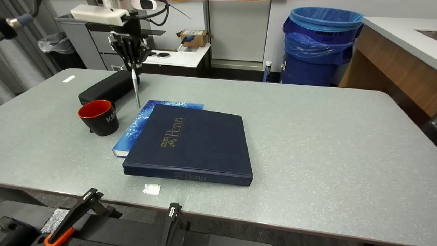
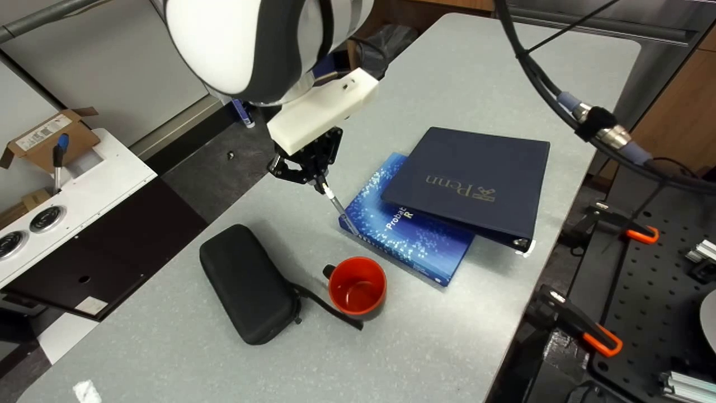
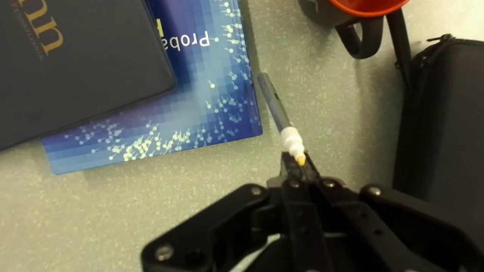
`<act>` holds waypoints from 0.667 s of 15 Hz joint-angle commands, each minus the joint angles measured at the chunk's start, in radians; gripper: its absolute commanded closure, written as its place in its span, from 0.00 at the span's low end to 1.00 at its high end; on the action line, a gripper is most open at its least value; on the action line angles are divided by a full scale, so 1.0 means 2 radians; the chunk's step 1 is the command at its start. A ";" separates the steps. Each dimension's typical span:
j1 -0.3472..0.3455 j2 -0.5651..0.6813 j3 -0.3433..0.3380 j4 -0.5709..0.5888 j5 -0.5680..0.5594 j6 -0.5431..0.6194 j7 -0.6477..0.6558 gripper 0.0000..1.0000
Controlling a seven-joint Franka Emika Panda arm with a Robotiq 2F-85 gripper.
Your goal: Remove the pen from the mug cup
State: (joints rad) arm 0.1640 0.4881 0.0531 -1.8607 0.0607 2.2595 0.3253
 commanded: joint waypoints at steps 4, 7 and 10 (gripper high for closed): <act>0.012 0.128 -0.023 0.132 0.000 0.025 0.051 1.00; 0.019 0.158 -0.036 0.165 -0.001 0.053 0.075 1.00; 0.027 0.175 -0.047 0.186 -0.004 0.056 0.092 0.66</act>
State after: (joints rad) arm 0.1882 0.7825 -0.0080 -1.5673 0.0621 2.3578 0.4555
